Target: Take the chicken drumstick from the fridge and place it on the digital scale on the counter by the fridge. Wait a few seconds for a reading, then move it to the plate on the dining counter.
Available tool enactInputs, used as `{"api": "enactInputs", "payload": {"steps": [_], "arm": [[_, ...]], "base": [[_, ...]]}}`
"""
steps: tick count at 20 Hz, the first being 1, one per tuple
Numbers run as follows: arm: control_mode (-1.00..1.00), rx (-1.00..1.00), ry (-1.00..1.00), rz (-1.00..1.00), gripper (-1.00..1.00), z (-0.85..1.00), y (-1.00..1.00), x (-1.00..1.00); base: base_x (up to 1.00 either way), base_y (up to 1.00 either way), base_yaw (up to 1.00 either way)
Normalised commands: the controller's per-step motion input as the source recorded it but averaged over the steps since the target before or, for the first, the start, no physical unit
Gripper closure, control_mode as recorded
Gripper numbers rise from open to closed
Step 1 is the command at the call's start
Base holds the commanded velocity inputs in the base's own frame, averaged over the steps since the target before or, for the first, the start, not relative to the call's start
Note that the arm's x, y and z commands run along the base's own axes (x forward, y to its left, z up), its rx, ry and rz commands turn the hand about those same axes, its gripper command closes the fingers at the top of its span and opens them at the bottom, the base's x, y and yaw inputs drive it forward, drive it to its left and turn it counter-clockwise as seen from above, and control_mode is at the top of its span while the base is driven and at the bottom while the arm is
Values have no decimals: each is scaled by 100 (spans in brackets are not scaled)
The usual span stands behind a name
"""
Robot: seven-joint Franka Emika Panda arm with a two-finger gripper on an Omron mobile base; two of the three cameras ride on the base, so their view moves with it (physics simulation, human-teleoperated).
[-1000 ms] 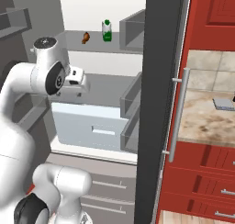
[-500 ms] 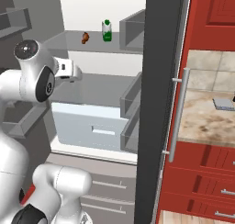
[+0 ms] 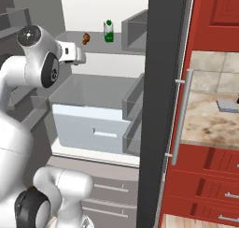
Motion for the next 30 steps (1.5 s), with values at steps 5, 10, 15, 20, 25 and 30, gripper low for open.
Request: {"api": "enactInputs", "payload": {"steps": [5, 10, 15, 20, 25, 30], "arm": [[-100, 0, -1, 0, -100, 33, 5, 33], [-100, 1, -2, 0, -100, 20, 3, 29], [-100, 2, 0, 0, -100, 5, 0, 34], [-100, 1, 0, 0, -100, 0, 11, 50], [-100, 0, 0, 0, -100, 0, 18, 62], [-100, 0, 0, 0, -100, 0, 16, 63]], "base": [[0, 0, 0], [0, 0, 0], [0, 0, 0], [0, 0, 0], [0, 0, 0], [0, 0, 0]]}}
